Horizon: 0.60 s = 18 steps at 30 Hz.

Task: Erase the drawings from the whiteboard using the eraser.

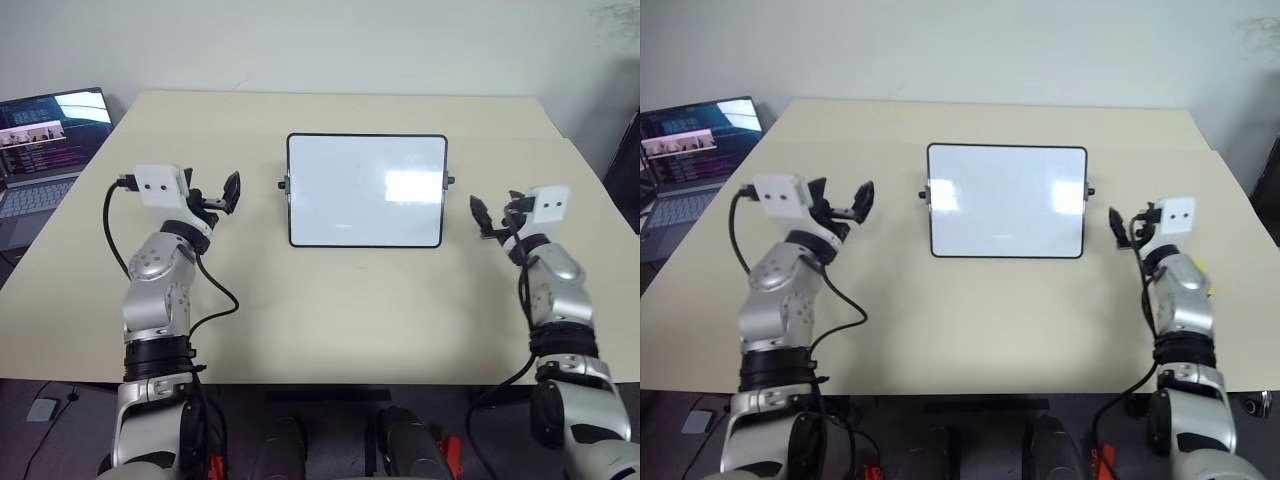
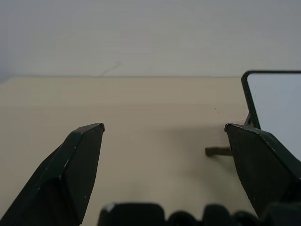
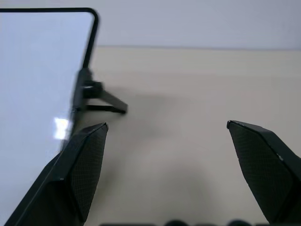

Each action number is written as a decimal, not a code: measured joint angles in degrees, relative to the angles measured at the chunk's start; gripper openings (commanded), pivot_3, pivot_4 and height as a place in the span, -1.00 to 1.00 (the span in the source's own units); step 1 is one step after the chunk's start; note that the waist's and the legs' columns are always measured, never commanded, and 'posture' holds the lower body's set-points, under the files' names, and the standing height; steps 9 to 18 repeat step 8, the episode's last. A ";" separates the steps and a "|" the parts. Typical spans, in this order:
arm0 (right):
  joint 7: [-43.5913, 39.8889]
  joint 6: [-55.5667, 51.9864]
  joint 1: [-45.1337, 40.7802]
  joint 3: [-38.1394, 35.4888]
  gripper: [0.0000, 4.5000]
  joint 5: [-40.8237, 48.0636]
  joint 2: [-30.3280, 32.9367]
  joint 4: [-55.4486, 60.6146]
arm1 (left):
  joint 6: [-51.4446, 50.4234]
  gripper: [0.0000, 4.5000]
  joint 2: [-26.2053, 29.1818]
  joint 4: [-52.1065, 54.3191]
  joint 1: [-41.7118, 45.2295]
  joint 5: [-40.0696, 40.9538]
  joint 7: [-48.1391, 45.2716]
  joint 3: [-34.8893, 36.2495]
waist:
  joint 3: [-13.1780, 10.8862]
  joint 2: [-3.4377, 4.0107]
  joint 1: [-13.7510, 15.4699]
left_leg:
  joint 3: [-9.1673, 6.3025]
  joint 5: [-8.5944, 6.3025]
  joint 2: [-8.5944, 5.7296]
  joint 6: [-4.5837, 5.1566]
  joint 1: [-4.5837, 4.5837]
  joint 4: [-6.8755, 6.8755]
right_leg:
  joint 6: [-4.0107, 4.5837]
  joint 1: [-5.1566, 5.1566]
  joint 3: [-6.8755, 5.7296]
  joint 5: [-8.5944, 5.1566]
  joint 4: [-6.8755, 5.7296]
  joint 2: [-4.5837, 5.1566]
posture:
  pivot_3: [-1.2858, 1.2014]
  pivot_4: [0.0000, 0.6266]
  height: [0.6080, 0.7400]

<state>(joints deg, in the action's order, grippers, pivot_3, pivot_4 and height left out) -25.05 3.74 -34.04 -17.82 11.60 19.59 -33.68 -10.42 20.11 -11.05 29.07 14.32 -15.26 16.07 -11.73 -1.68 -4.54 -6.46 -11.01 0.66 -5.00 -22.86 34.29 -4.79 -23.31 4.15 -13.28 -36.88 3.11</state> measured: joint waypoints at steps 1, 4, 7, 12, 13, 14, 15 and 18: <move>0.36 0.33 0.65 0.03 0.98 0.18 -0.55 0.08 | 0.73 1.00 -0.12 -0.77 -0.74 -0.90 0.44 -0.52 | 0.00 0.00 0.00 | 0.00 0.00 0.00 0.00 0.00 0.00 | 0.01 0.00 0.00 0.00 -0.01 0.00 | 0.03 -0.52 1.00; 0.89 1.81 2.16 0.24 0.98 0.56 -1.08 1.00 | 2.79 1.00 -1.26 -3.02 -2.95 -3.32 1.84 -2.02 | 0.00 0.01 0.02 | 0.00 0.00 0.00 0.00 0.00 0.01 | 0.01 0.00 0.00 0.01 -0.02 0.00 | 0.03 -0.52 1.00; 1.93 3.04 2.16 0.69 0.98 0.87 -1.37 2.13 | 4.54 1.00 -2.96 -4.51 -3.49 -4.27 2.77 -2.86 | 0.01 0.00 0.03 | 0.00 0.00 0.00 0.00 0.03 0.01 | 0.01 0.00 0.00 0.00 -0.03 -0.01 | 0.03 -0.52 1.00; 2.42 3.21 2.16 0.74 0.98 0.92 -1.57 2.12 | 5.03 1.00 -3.50 -4.88 -3.49 -4.27 3.15 -2.89 | 0.01 0.00 0.05 | 0.00 0.00 0.00 0.00 0.03 0.01 | 0.01 0.00 0.00 0.00 -0.04 -0.01 | 0.03 -0.52 1.00; 2.42 3.21 2.16 0.74 0.98 0.92 -1.57 2.12 | 5.03 1.00 -3.50 -4.88 -3.49 -4.27 3.15 -2.89 | 0.01 0.00 0.05 | 0.00 0.00 0.00 0.00 0.03 0.01 | 0.01 0.00 0.00 0.00 -0.04 -0.01 | 0.03 -0.52 1.00; 2.42 3.21 2.16 0.74 0.98 0.92 -1.57 2.12 | 5.03 1.00 -3.50 -4.88 -3.49 -4.27 3.15 -2.89 | 0.01 0.00 0.05 | 0.00 0.00 0.00 0.00 0.03 0.01 | 0.01 0.00 0.00 0.00 -0.04 -0.01 | 0.03 -0.52 1.00; 2.42 3.21 2.16 0.74 0.98 0.92 -1.57 2.12 | 5.03 1.00 -3.50 -4.88 -3.49 -4.27 3.15 -2.89 | 0.01 0.00 0.05 | 0.00 0.00 0.00 0.00 0.03 0.01 | 0.01 0.00 0.00 0.00 -0.04 -0.01 | 0.03 -0.52 1.00; 2.42 3.21 2.16 0.74 0.98 0.92 -1.57 2.12 | 5.03 1.00 -3.50 -4.88 -3.49 -4.27 3.15 -2.89 | 0.01 0.00 0.05 | 0.00 0.00 0.00 0.00 0.03 0.01 | 0.01 0.00 0.00 0.00 -0.04 -0.01 | 0.03 -0.52 1.00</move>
